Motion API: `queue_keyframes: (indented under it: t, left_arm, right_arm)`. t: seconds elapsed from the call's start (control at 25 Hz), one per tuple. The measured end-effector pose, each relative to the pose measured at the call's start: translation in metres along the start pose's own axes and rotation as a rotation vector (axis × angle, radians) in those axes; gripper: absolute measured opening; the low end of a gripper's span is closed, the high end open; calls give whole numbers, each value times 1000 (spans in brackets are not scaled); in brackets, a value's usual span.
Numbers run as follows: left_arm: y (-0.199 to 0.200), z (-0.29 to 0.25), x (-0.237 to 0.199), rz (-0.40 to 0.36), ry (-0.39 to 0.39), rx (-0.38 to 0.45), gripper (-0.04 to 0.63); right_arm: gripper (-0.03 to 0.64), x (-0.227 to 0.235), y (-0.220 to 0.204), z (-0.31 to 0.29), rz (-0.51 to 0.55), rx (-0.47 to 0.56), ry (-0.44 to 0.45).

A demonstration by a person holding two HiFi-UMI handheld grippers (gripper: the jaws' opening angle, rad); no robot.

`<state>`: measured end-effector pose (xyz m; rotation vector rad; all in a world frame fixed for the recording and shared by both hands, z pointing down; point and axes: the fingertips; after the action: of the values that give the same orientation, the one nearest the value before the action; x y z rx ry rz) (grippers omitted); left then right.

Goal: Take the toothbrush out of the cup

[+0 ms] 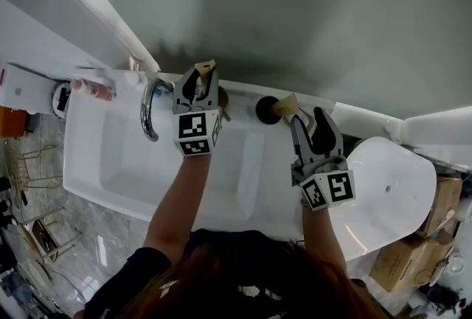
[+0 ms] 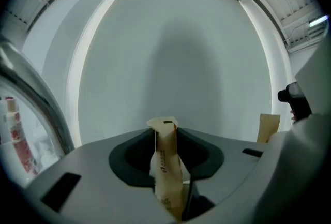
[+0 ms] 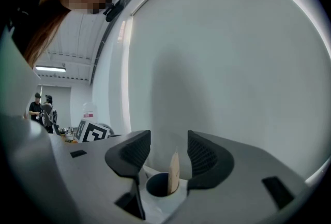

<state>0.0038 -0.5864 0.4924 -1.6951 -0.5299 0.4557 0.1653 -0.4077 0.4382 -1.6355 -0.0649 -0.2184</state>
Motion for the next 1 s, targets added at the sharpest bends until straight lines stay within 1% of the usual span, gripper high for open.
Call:
queue_keyframes:
  t: [0.04,0.28,0.4,0.48,0.56,0.76,1.0]
  left_arm:
    - [5,3,3,-2,-6,14,130]
    - [53,34,18,-3,-41,110,113]
    - [84,59,29,-48,-49,177,110]
    - [102,81,38,-82,-50,206,109]
    - [114,102,44,-95,-45,226,109]
    - [123,156,64,-88,-42,254,106]
    - [113,218,90,-92,-29,251,106]
  right_arm:
    - [224,0,2,1,0,5,-1]
    - [224,-6,19,16,5,49,3]
    - [222,-12,31,27,11,76,11]
    - [224,-17,38,36,15,92,18]
    - [222,-22,46,45,20,107,27]
    - [222,-27,58,73,35,126,52]
    - [222,-24,75,117,58,152,80]
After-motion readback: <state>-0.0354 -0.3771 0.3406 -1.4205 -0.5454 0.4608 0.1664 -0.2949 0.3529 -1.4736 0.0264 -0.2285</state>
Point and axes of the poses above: the fingertips, and each gripper's own axes: z backward along the fingers, x to its right, y out of its top
